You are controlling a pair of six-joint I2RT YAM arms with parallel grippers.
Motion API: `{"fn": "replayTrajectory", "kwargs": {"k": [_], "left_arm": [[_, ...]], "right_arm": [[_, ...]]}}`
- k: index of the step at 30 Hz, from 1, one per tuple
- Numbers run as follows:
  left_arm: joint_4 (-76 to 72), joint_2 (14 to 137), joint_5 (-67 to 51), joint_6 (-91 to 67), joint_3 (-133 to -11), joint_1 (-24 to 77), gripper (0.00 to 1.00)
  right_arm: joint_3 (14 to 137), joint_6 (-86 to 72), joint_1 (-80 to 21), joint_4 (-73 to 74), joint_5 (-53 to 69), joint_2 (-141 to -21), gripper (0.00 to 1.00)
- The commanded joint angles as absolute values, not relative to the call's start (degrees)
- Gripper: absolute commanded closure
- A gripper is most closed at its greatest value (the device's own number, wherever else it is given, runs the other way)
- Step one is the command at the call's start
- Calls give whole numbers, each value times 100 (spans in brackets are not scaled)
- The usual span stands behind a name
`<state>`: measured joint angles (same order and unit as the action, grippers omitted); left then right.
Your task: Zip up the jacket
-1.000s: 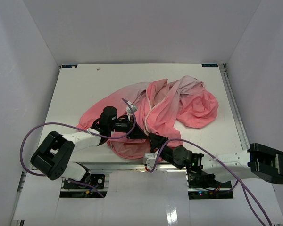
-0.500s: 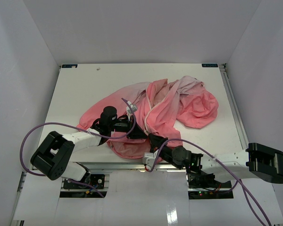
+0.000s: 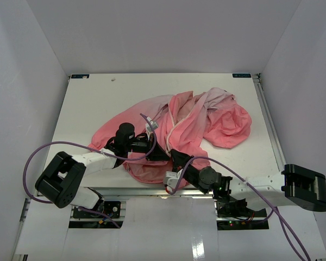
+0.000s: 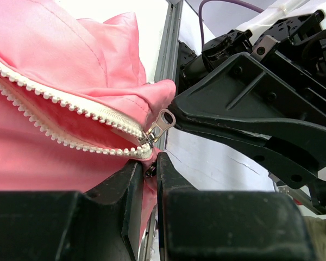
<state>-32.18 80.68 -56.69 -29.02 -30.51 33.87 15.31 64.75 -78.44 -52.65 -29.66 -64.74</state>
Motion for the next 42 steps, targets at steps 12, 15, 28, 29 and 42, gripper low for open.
{"fn": "replayTrajectory", "kwargs": {"k": [12, 15, 28, 29, 42], "left_arm": [[-3348, 7849, -5916, -2927, -2997, 3410, 100], [-3344, 7852, -5915, -2927, -2997, 3410, 100], [-3357, 7849, -5915, -2927, -2988, 3410, 100], [-3357, 7849, -5915, -2927, -2994, 3410, 100], [-3384, 7805, -5924, -2944, -2962, 3410, 100]], "right_arm": [[1670, 6117, -7822, -5042, -2601, -6205, 72], [1705, 6089, -7813, -4874, -2556, -6160, 71], [1728, 6096, -7813, -4579, -2589, -6020, 68], [1759, 6111, -7803, -4579, -2604, -6057, 69], [1864, 6100, -7690, -4615, -2575, -6311, 76]]}}
